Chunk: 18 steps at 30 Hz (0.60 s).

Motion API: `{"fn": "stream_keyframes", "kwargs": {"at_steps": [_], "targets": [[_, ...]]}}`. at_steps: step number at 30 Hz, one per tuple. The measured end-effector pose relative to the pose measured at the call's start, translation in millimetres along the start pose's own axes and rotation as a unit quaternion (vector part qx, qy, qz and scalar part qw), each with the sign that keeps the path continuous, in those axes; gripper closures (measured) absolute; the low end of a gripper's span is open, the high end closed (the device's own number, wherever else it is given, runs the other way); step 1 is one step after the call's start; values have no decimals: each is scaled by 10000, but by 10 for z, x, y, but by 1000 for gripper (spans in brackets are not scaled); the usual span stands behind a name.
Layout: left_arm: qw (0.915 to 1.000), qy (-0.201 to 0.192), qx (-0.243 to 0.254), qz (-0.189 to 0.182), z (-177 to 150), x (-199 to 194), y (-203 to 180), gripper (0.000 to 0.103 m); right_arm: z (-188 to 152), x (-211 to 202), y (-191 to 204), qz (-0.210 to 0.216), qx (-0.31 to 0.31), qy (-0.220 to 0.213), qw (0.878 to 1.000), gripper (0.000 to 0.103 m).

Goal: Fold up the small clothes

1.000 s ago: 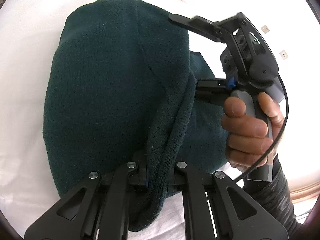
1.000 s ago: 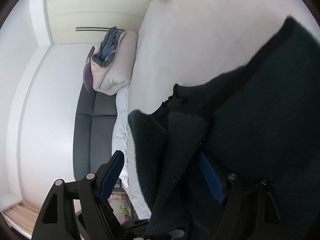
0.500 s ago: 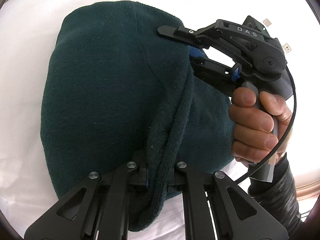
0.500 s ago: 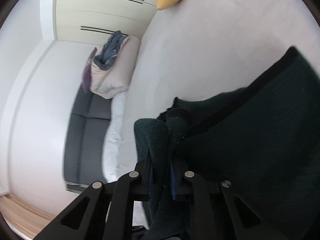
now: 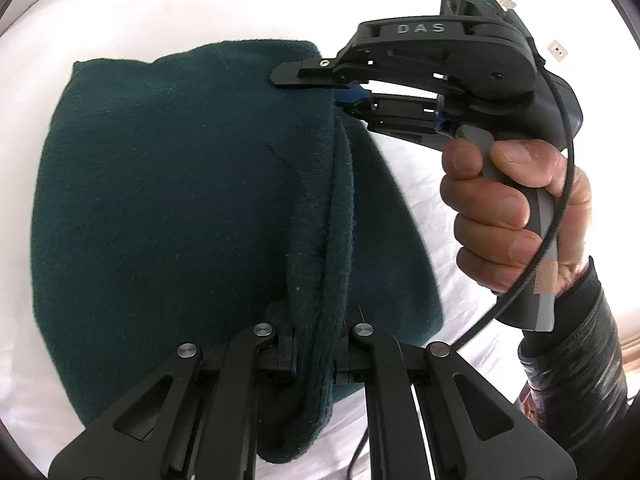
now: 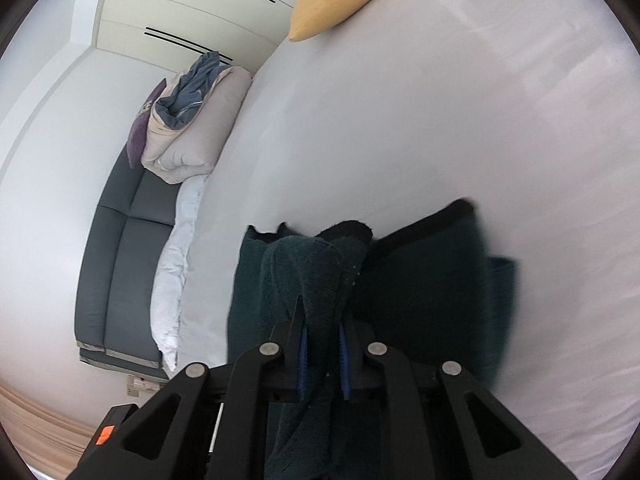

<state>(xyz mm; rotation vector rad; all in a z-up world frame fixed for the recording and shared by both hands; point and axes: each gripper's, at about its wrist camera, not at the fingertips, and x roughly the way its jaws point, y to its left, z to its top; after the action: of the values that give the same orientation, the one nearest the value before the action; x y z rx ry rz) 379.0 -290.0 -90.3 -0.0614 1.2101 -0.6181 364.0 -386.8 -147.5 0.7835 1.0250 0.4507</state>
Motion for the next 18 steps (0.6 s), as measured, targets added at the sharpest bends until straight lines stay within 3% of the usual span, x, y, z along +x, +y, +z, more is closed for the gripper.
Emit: {"fn": "stream_keyframes", "kwargs": {"at_steps": [9,14,16,18], "targets": [[10000,28,-23,7,95,140,-258,95,168,-111,-259,-154,72,140,9998,89],[10000,-26,-64,58,-15,249,-344,95,228,-78,-362,-260,103,218,9994,89],[9999,-75,-76,22,-49,221,-361,88,225,-68,-435,-226,169,216,9994,89],[9996,-53,-150,-241,-112,128,-335,72,210,-67,-581,-87,426,193,9989,89]]}}
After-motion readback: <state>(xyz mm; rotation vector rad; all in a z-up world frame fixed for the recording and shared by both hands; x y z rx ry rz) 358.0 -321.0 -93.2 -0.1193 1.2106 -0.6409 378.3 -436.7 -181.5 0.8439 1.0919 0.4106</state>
